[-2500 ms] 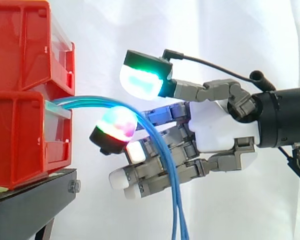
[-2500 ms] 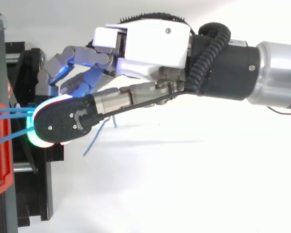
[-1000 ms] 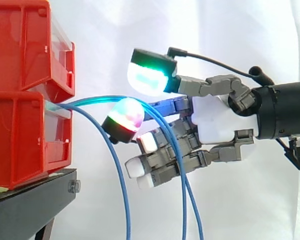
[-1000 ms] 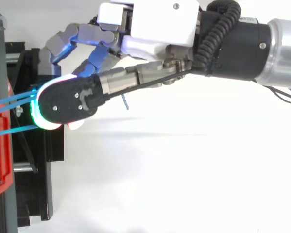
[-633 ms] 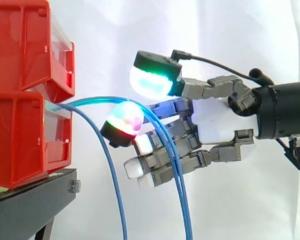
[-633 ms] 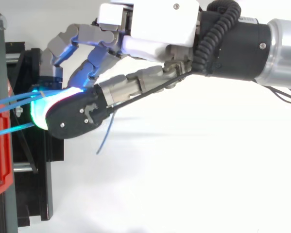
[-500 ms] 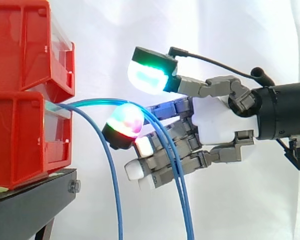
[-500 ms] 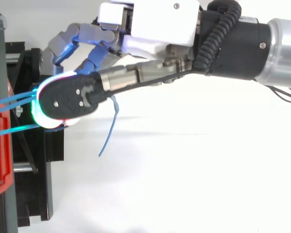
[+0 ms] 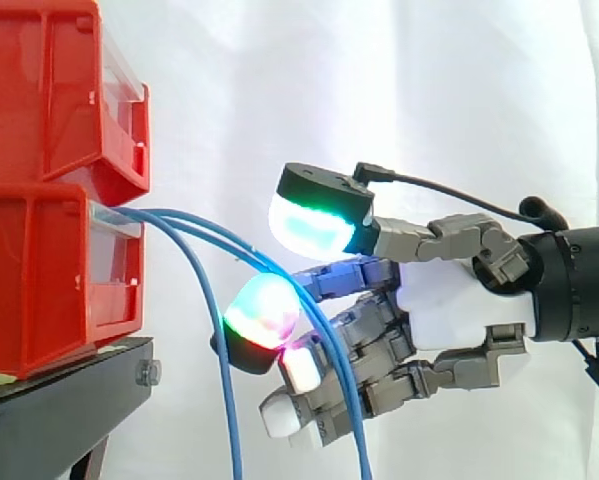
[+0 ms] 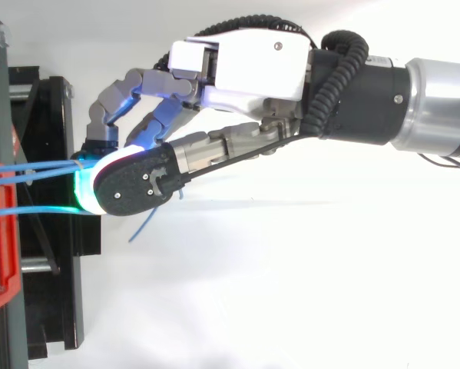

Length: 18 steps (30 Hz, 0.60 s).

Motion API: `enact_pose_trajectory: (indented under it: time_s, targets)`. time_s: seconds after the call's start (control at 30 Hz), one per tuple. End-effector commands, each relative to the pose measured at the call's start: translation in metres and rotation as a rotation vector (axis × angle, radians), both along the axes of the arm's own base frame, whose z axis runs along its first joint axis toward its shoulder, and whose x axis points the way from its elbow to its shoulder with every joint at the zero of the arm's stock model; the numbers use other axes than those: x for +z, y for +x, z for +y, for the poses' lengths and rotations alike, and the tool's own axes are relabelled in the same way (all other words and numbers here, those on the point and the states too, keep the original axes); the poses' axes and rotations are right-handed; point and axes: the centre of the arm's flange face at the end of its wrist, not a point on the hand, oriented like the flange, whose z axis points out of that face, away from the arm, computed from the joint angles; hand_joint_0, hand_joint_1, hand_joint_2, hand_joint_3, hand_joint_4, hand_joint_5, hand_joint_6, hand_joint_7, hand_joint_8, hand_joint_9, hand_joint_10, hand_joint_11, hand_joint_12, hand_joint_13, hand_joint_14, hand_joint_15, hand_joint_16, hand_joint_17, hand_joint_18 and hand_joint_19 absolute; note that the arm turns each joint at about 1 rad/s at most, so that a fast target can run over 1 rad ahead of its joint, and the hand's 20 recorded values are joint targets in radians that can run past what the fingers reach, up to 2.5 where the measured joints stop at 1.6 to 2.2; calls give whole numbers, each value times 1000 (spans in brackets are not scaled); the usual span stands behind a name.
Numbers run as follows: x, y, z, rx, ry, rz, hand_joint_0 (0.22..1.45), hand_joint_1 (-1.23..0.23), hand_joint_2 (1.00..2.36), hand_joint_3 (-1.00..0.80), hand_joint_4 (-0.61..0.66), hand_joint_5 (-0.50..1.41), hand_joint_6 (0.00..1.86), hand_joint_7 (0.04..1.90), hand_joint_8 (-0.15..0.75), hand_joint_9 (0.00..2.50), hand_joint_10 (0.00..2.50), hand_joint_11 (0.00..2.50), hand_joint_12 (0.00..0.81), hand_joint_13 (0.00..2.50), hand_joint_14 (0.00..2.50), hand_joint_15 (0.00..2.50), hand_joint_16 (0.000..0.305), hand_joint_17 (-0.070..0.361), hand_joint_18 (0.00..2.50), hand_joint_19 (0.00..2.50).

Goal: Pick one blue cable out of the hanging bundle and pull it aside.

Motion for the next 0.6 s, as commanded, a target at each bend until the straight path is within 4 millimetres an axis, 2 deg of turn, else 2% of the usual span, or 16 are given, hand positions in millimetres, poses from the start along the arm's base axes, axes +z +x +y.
enact_pose_trajectory:
  time_s: [0.0,0.57]
  targets:
    - [-1,0,0,0,1,-3,554,-471,1006,-433,70,-110,848,841,245,992,17,543,254,727,18,406,38,86,548,417]
    - [1,1,0,-1,18,-10,558,-482,1005,-432,90,-109,825,831,250,995,17,531,256,729,17,406,38,85,559,414]
